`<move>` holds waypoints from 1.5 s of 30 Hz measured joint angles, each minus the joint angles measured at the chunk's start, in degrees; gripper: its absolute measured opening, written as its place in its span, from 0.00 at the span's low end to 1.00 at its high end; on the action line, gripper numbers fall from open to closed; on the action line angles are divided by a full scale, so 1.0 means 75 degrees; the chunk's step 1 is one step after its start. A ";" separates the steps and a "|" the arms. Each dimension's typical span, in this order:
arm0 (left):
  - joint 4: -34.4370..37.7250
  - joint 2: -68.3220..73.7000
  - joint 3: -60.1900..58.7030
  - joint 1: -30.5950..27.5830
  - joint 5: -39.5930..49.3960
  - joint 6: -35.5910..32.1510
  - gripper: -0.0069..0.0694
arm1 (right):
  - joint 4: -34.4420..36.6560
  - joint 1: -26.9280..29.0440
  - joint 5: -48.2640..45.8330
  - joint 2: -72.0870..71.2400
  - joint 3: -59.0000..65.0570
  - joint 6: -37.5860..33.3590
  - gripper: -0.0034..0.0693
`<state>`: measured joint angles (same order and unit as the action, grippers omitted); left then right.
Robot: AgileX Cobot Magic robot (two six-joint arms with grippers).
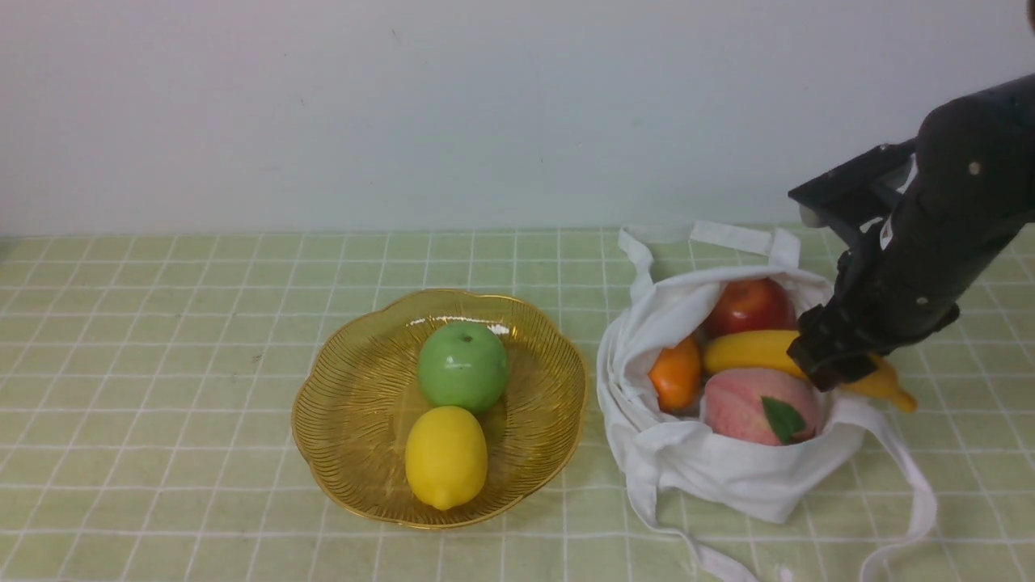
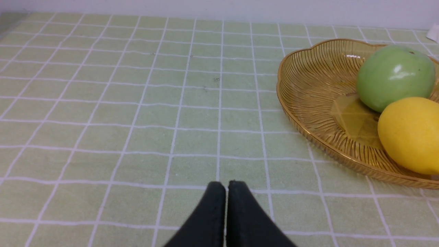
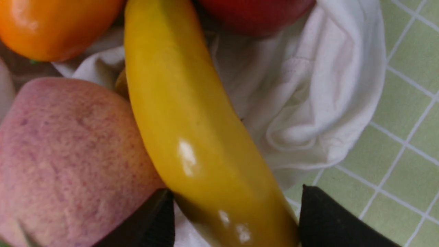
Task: Take the fruit out of the bag on the green coffee tablecloth and place them on the plate.
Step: 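Reach into the bag and grasp the banana with the right gripper, then take the banana out of the bag and place it in the fruit dish with the right gripper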
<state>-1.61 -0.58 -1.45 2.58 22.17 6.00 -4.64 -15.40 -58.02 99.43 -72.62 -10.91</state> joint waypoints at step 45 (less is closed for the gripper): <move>0.0000 0.0000 0.0000 0.0000 0.0000 0.0000 0.08 | 0.0510 -0.0046 -0.1772 -0.0300 -0.2819 -0.0159 0.46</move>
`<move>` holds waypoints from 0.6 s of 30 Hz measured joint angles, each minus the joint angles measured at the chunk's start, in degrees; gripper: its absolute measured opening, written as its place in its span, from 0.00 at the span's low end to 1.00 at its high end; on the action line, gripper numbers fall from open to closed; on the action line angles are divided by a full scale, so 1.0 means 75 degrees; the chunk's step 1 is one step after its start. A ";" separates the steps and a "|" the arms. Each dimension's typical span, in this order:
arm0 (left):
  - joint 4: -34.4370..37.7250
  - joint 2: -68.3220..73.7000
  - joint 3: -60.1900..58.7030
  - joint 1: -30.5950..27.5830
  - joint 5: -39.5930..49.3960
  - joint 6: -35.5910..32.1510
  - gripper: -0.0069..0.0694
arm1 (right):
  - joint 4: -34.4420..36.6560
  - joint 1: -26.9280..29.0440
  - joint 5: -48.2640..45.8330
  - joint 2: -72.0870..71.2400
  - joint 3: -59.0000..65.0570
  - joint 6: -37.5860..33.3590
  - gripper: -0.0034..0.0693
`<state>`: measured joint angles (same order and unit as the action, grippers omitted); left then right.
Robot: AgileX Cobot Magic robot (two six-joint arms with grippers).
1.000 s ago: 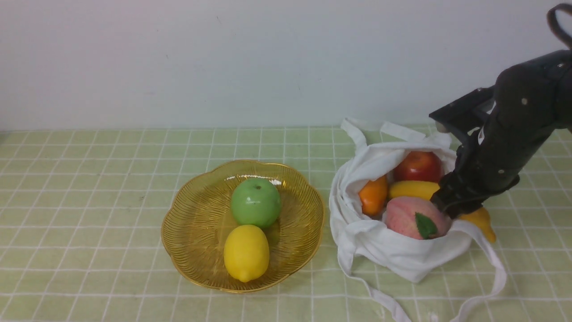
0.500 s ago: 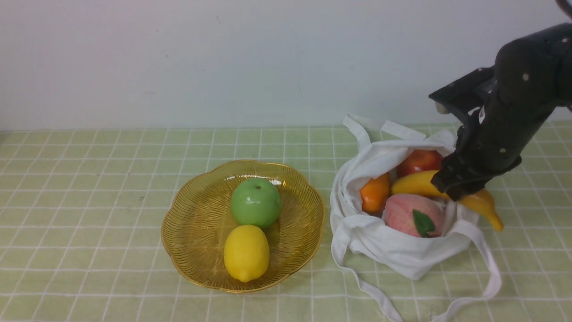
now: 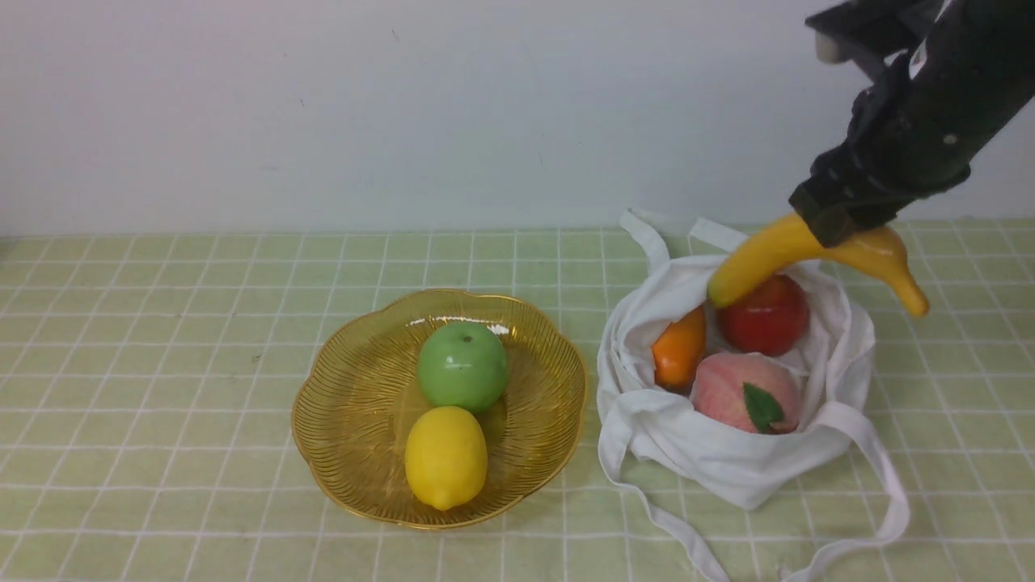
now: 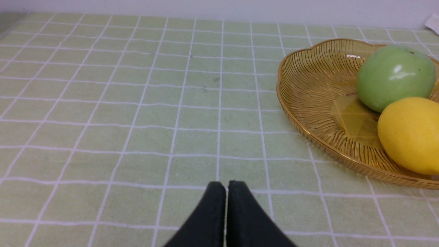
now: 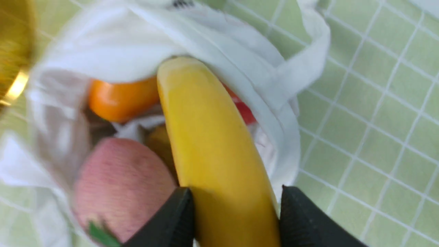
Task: Take the fruit out of the bag on the green coffee tablecloth and place them on the plate.
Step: 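Take the banana out of the bag and place it in the fruit dish with the right gripper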
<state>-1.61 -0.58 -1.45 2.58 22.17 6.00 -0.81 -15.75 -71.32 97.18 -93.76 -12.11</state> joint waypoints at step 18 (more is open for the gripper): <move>0.0000 0.0000 0.0000 0.0000 0.0000 0.0000 0.08 | 0.6087 -0.0843 0.0222 0.0133 -0.0076 -0.3055 0.42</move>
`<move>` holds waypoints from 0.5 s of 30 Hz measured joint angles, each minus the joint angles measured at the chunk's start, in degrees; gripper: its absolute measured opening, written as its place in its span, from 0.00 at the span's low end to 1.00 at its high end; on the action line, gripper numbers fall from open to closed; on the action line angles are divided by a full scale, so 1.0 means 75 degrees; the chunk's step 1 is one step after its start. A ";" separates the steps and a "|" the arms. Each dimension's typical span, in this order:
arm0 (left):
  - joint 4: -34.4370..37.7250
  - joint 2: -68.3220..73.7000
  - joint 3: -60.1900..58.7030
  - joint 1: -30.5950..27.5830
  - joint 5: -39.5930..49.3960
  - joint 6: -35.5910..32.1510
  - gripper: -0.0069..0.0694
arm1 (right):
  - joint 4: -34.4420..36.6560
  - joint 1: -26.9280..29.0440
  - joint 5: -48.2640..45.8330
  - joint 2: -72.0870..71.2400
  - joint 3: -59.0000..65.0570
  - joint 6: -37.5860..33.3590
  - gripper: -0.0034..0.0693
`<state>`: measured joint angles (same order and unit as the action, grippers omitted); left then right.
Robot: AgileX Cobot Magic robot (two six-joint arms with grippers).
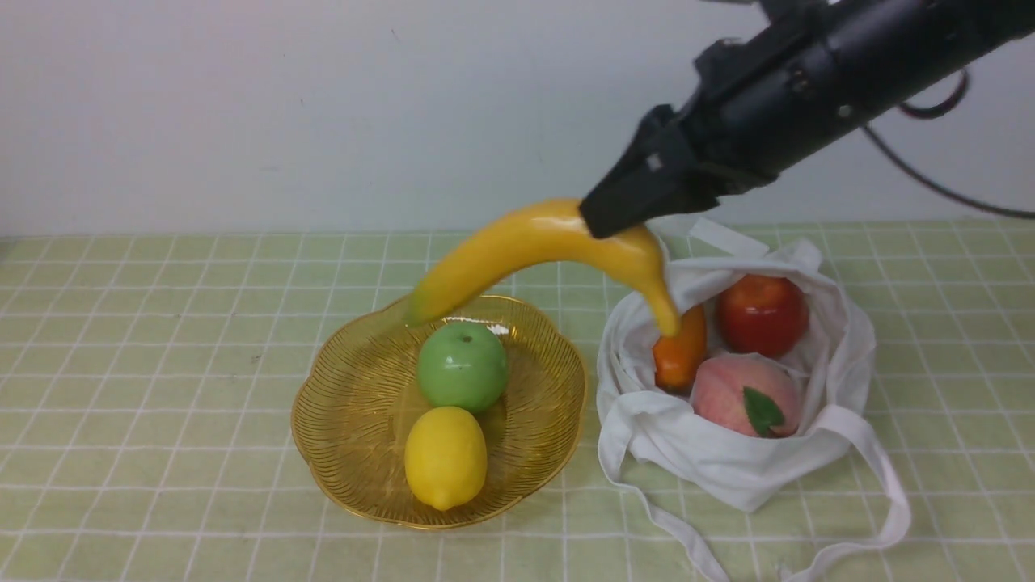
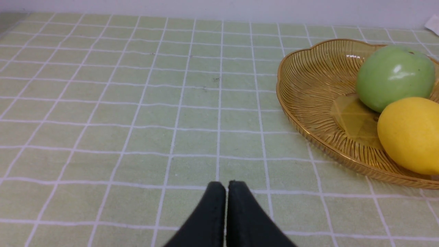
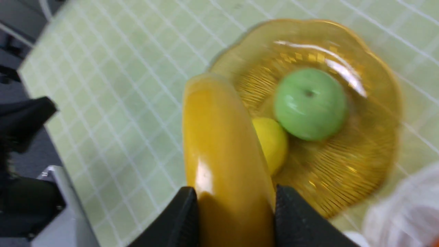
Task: Take the fruit out of the bag on the green coffee tablecloth and place them on the plate.
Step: 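Take the banana out of the bag and place it in the fruit dish with the right gripper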
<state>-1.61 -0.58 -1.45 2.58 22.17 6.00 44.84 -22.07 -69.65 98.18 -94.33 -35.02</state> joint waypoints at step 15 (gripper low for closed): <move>0.0000 0.0000 0.0000 0.0000 0.0000 0.0000 0.08 | 0.0258 -0.0730 0.2143 0.2287 0.0000 -0.0483 0.42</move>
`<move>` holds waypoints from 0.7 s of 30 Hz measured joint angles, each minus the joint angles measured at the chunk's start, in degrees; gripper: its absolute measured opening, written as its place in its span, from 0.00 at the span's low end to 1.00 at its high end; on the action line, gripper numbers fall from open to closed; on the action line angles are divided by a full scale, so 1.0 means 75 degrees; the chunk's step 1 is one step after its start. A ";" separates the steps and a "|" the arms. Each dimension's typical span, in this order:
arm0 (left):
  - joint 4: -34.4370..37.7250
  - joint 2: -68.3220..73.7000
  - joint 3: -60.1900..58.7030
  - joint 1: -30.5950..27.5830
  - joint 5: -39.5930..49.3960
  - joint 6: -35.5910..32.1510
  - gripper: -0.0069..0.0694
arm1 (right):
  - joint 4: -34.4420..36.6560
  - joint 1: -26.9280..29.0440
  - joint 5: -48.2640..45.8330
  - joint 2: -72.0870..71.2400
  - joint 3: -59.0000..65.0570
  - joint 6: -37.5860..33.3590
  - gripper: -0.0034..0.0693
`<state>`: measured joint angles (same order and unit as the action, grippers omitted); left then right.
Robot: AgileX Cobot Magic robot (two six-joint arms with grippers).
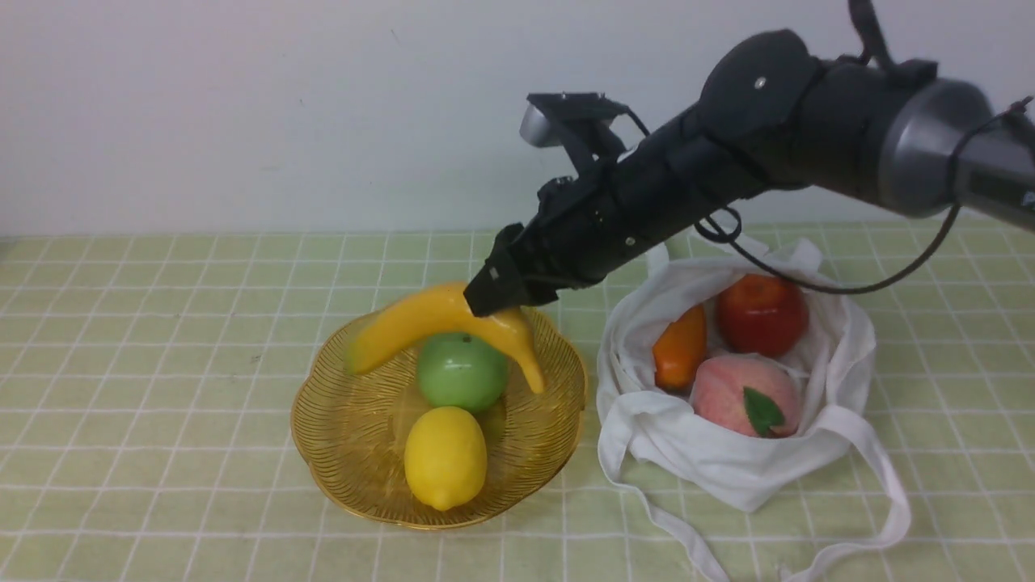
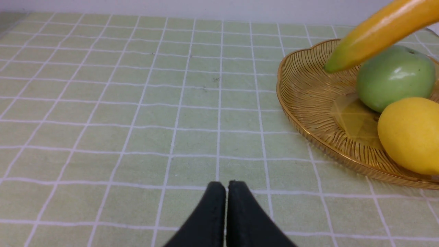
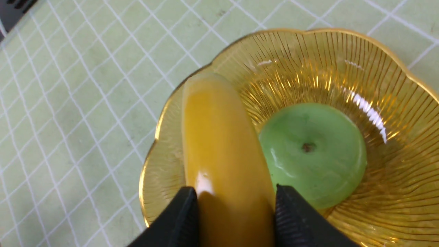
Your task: Take the fruit out of the bag on the green coffee tablecloth and place them on the plate.
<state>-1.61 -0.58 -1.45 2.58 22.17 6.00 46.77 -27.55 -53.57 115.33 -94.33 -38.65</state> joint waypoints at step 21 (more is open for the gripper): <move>0.0000 0.0000 0.0000 0.0000 0.0000 0.0000 0.08 | -0.2528 0.0000 -0.2192 0.0111 -0.2195 0.1042 0.95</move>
<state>-1.61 -0.58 -1.45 2.58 22.17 6.00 27.81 -27.55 -70.02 116.17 -110.79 -30.83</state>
